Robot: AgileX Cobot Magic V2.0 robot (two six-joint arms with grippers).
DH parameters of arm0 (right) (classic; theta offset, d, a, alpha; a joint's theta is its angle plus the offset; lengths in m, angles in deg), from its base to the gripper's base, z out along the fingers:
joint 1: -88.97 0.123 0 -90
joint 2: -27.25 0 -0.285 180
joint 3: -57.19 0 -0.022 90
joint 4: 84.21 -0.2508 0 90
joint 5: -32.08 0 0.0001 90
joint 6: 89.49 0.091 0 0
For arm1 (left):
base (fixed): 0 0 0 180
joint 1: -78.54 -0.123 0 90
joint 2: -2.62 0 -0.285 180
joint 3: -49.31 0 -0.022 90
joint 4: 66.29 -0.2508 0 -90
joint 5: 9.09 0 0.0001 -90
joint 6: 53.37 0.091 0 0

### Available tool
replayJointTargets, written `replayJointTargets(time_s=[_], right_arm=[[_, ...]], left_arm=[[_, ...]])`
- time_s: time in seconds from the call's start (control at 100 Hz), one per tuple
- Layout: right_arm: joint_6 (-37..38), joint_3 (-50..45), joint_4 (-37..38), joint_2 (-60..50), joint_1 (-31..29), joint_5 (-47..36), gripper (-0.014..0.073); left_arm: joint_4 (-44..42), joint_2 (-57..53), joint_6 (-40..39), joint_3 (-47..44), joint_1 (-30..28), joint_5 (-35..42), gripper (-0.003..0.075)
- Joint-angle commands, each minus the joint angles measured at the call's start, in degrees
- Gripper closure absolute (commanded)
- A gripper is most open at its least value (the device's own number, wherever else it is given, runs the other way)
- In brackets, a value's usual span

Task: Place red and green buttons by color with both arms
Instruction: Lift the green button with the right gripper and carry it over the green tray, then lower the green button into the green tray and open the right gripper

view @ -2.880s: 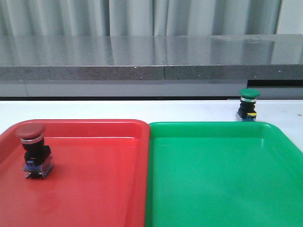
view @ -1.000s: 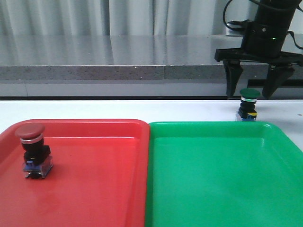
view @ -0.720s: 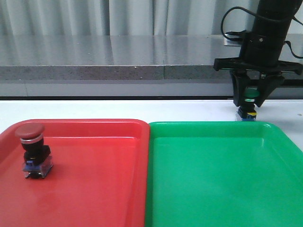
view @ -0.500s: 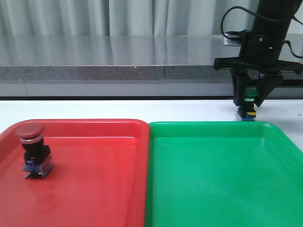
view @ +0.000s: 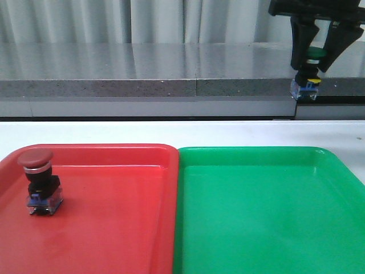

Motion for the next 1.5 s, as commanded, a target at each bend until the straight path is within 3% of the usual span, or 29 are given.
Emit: replayJointTargets(time_s=[0.0,0.38,0.64,0.92,1.29,1.39,1.49], right_arm=[[0.3,1.5,-1.1,-4.8,1.4,0.8,0.0407],[8.3,-0.3,-1.2,-5.4,13.0,-2.3,0.0407],[12.3,-10.1,-1.2,-5.4,19.0,-9.6,0.0407],[13.3,-19.3,-1.1,-5.4,20.0,-15.5,0.0407],[13.5,-21.1,-1.1,-3.7,20.0,-15.8,0.0402],[13.5,-21.1,-1.0,-2.7,20.0,-15.6,0.0327],[13.5,-21.1,-1.0,-1.9,20.0,-15.7,0.0141]], left_arm=[[0.6,-1.9,0.1,-0.7,-0.1,4.8,0.0741],[0.6,-1.9,0.1,-0.7,-0.1,4.8,0.0741],[0.6,-1.9,0.1,-0.7,-0.1,4.8,0.0741],[0.6,-1.9,0.1,-0.7,-0.1,4.8,0.0741],[0.6,-1.9,0.1,-0.7,-0.1,4.8,0.0741],[0.6,-1.9,0.1,-0.7,-0.1,4.8,0.0741],[0.6,-1.9,0.1,-0.7,-0.1,4.8,0.0741]])
